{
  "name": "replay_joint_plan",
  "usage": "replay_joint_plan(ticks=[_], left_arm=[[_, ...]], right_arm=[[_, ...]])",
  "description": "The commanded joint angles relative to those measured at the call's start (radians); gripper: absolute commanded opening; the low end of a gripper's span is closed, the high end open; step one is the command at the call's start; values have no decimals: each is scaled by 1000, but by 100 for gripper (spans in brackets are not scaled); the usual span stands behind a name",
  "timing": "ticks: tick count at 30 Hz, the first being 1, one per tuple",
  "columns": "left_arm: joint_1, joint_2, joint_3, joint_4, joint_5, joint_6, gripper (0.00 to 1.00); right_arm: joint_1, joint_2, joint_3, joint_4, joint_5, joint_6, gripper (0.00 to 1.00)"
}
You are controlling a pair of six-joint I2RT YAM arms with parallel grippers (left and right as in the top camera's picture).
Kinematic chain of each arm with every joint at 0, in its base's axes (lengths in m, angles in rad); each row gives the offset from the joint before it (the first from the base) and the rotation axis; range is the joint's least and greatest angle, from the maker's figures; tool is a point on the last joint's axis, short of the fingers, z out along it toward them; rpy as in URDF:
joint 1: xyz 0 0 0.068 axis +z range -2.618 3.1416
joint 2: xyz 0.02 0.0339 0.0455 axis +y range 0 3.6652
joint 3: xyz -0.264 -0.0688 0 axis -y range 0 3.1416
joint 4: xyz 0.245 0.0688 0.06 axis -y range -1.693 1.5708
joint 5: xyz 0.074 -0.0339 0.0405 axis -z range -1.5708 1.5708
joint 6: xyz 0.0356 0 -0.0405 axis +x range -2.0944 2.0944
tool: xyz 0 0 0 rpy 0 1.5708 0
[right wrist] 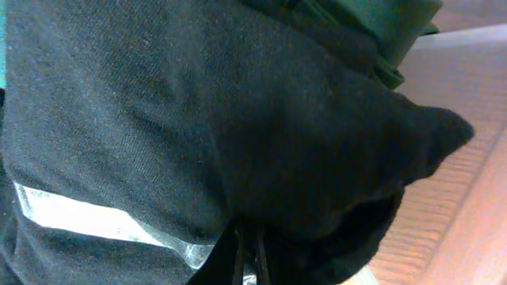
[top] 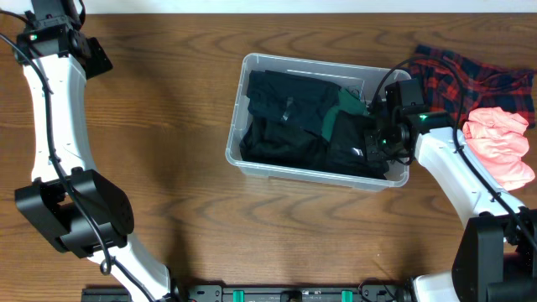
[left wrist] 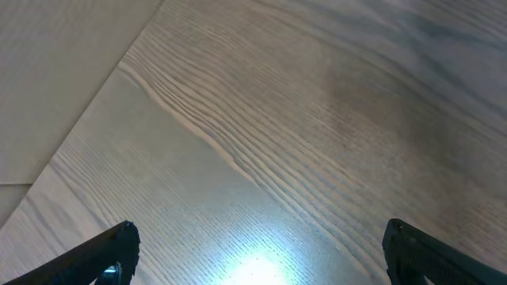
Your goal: Pack container
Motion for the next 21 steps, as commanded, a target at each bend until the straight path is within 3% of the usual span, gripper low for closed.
replay_joint_plan(ticks=[1,14,21], left_arm=[[2,5,0,-3,-13,-2,98],[2,5,0,-3,-13,-2,98],[2,5,0,-3,-13,-2,98]], right_arm=[[13,58,-23,4,-6,-2,5],[13,-92,171,-77,-71,-2,1],[24,-114,174,-68,-106,1,2]])
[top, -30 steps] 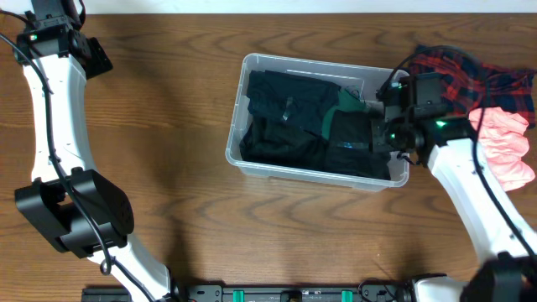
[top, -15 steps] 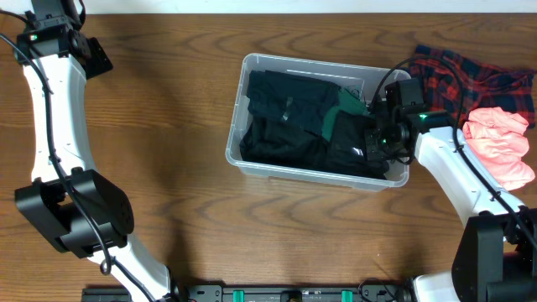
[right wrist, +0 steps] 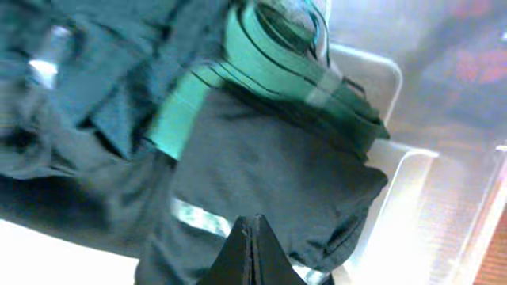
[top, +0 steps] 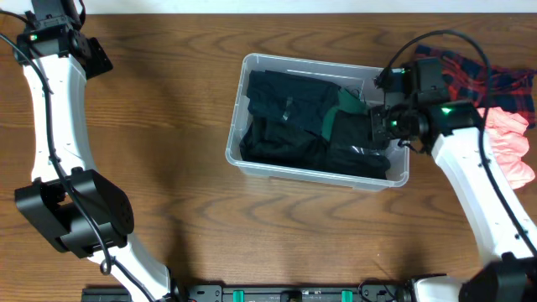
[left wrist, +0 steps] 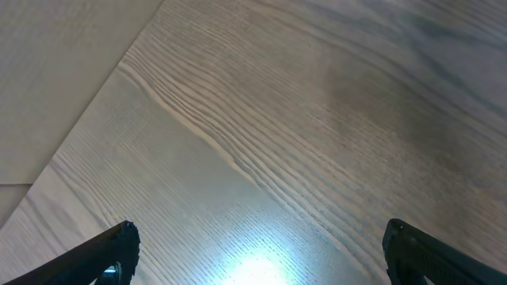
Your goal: Pack container
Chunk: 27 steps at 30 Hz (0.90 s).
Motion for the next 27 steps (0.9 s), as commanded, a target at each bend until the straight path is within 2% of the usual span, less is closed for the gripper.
replay_joint_plan(ticks=[1,6,14,17,27], left_arm=[[2,5,0,-3,-13,-1,98],[2,5,0,-3,-13,-1,98],[2,5,0,-3,-13,-1,98],[2,5,0,-3,-13,-1,98],[2,5,0,-3,-13,-1,98]], right_arm=[[25,19,10,-1,-20,0,2],[25,73,8,25,48,1,4],[24,235,8,76,51,0,12],[24,281,8,104,51,0,12],[24,179,24,110,10,1,12]])
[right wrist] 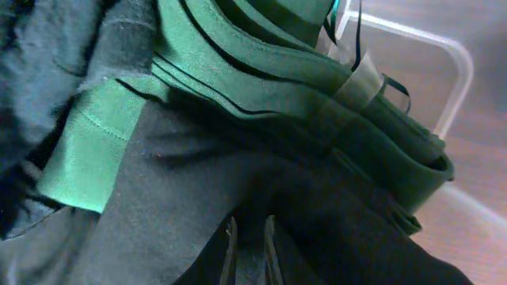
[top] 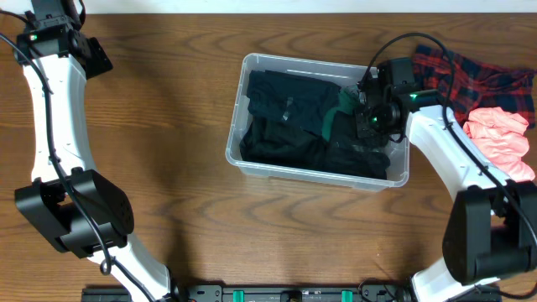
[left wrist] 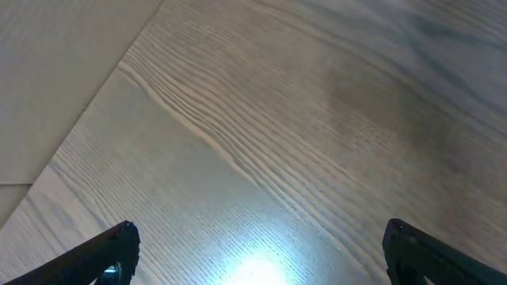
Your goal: Pack container
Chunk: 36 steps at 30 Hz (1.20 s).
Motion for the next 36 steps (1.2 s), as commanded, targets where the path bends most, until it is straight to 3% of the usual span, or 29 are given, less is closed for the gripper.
replay_joint_plan(ticks=[1,14,36], left_arm=[[2,5,0,-3,-13,-1,98],[2,5,0,-3,-13,-1,98],[2,5,0,-3,-13,-1,98]], right_arm=[[6,-91,24,-21,-42,-2,11],[8,-161,9,-233,-92,0,15],[117,-161,-190,-97,-28,39,18]])
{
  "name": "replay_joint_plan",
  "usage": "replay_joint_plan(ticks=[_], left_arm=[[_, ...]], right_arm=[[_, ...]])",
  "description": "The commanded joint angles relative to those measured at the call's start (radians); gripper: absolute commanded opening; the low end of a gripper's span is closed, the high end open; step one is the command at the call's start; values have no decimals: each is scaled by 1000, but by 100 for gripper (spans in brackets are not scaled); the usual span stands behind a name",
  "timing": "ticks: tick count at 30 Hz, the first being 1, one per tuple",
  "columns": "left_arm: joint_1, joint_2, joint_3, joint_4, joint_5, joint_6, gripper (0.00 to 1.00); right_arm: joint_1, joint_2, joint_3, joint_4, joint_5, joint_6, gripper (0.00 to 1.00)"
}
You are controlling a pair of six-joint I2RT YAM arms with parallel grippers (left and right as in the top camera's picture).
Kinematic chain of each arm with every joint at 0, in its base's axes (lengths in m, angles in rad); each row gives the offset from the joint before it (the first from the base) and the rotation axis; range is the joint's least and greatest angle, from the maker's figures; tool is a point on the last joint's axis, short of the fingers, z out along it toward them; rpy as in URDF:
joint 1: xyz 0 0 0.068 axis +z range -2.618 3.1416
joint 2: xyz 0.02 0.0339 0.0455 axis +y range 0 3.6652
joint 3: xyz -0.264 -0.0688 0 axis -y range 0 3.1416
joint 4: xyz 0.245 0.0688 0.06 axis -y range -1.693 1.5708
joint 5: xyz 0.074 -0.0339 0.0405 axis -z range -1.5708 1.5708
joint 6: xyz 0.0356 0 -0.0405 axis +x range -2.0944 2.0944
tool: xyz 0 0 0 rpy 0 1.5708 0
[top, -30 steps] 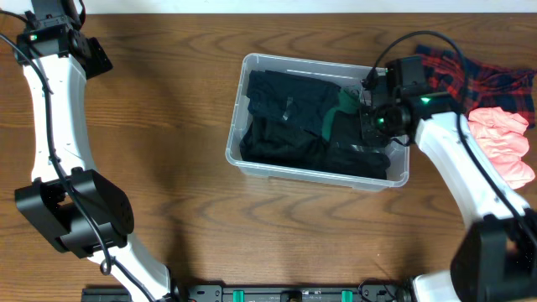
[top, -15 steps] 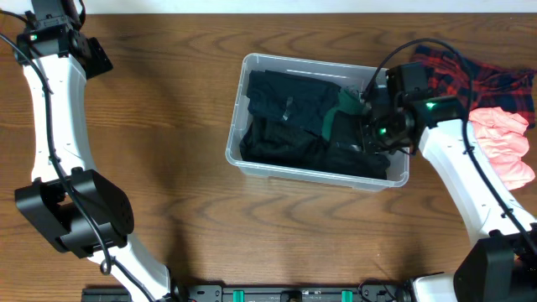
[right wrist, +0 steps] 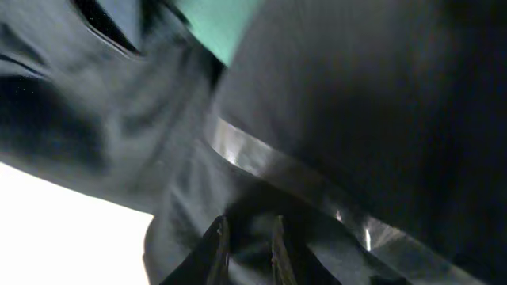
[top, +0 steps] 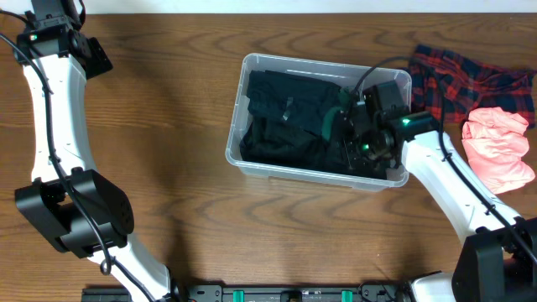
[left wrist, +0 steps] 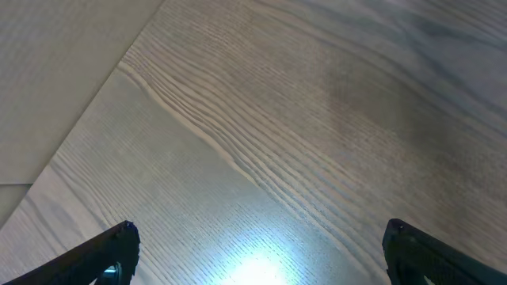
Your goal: Pack container
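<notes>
A clear plastic container stands mid-table, filled with dark clothes and a green garment. My right gripper is down inside its right half. In the right wrist view the gripper has its fingers a narrow gap apart, with a fold of the black garment with a reflective stripe pinched between them. My left gripper is far off at the table's back left corner. In the left wrist view it stands wide open over bare wood, holding nothing.
A red plaid garment and a pink garment lie on the table right of the container. The right arm reaches in over the container's right wall. The wooden table extends left of the container.
My right gripper moved from the green garment at the container's back right toward the front, deeper among the black cloth. Its fingers stand a little further apart. The left arm has not moved.
My right gripper was shut, low on the black garment at the container's right end. Then it was higher, above the right wall, still shut. Then it was down at the green garment with fingers slightly apart, and now it pinches black cloth lower in the container. The left arm stayed still.
</notes>
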Motion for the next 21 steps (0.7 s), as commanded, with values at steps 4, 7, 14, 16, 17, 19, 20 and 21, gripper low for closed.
replay_joint_plan(ticks=[4,7,14,16,17,19,20,21], left_arm=[[2,5,0,-3,-13,-1,98],[2,5,0,-3,-13,-1,98],[2,5,0,-3,-13,-1,98],[2,5,0,-3,-13,-1,98],[2,5,0,-3,-13,-1,98],[2,5,0,-3,-13,-1,98],[2,5,0,-3,-13,-1,98],[2,5,0,-3,-13,-1,98]], right_arm=[[9,7,-68,18,57,37,19],[8,6,-67,35,57,37,21],[8,6,-36,92,56,37,21],[8,6,6,77,56,29,22],[8,6,26,66,56,29,22],[8,5,72,32,56,16,22],[8,3,101,10,56,8,22],[8,3,126,-10,56,4,22]])
